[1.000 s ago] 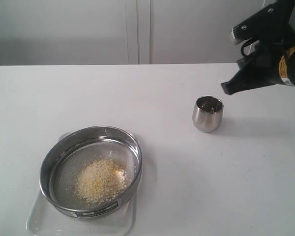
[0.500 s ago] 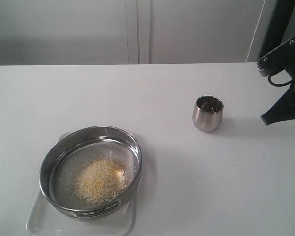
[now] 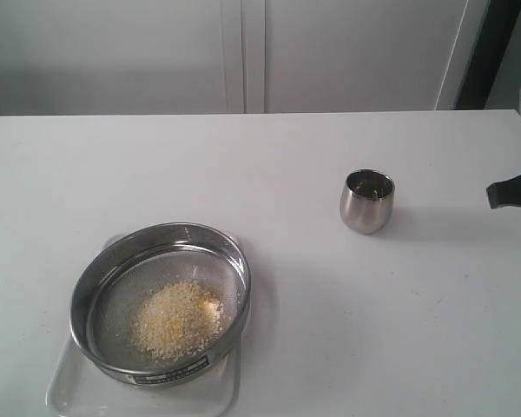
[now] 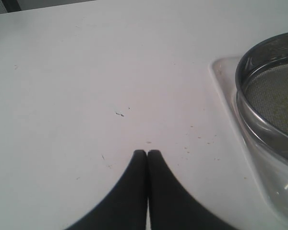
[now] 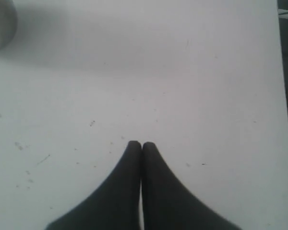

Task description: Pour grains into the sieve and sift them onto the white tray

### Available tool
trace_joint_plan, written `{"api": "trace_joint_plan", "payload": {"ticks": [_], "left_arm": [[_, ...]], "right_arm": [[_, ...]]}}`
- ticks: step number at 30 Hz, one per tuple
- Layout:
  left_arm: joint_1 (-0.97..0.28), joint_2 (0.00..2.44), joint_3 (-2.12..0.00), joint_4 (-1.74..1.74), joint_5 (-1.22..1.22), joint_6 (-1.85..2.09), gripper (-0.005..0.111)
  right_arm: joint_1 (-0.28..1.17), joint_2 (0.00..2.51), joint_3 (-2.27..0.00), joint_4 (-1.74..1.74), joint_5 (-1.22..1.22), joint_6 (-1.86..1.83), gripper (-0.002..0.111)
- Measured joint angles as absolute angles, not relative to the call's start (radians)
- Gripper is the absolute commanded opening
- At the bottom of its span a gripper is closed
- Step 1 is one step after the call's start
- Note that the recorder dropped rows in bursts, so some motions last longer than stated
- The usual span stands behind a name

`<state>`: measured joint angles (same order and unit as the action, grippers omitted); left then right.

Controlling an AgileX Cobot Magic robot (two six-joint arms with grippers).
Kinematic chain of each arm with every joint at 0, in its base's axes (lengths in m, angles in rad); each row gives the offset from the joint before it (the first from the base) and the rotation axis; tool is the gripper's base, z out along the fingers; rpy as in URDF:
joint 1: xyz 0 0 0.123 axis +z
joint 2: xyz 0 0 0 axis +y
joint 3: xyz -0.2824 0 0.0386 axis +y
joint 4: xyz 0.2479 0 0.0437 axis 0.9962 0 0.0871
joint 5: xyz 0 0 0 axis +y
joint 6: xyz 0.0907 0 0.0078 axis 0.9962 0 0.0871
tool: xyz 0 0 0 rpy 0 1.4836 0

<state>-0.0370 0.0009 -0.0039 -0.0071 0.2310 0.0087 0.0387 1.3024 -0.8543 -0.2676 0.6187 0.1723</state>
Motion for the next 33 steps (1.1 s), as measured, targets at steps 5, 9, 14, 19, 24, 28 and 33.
{"api": "trace_joint_plan", "payload": {"ticks": [5,9,14,19,24,28,33], "left_arm": [[-0.037,0.001,-0.004,-0.007,0.231,0.009,0.000],[-0.037,0.001,-0.004,-0.007,0.231,0.009,0.000],[-0.037,0.001,-0.004,-0.007,0.231,0.009,0.000],[-0.037,0.001,-0.004,-0.007,0.231,0.009,0.000],[-0.037,0.001,-0.004,-0.007,0.231,0.009,0.000],[-0.037,0.001,-0.004,-0.007,0.231,0.009,0.000],[-0.037,0.001,-0.004,-0.007,0.229,0.009,0.000]], "right_arm": [[0.029,1.191,-0.784,-0.216,0.502,0.172,0.000],[0.029,1.085,-0.693,-0.182,0.352,0.172,0.000],[0.029,0.979,-0.587,-0.167,0.189,0.179,0.000],[0.029,0.895,-0.518,-0.163,0.111,0.181,0.000],[0.029,0.820,-0.477,-0.163,0.090,0.181,0.000],[0.029,0.787,-0.467,-0.163,0.090,0.181,0.000],[0.029,0.777,-0.467,-0.163,0.098,0.181,0.000]]}}
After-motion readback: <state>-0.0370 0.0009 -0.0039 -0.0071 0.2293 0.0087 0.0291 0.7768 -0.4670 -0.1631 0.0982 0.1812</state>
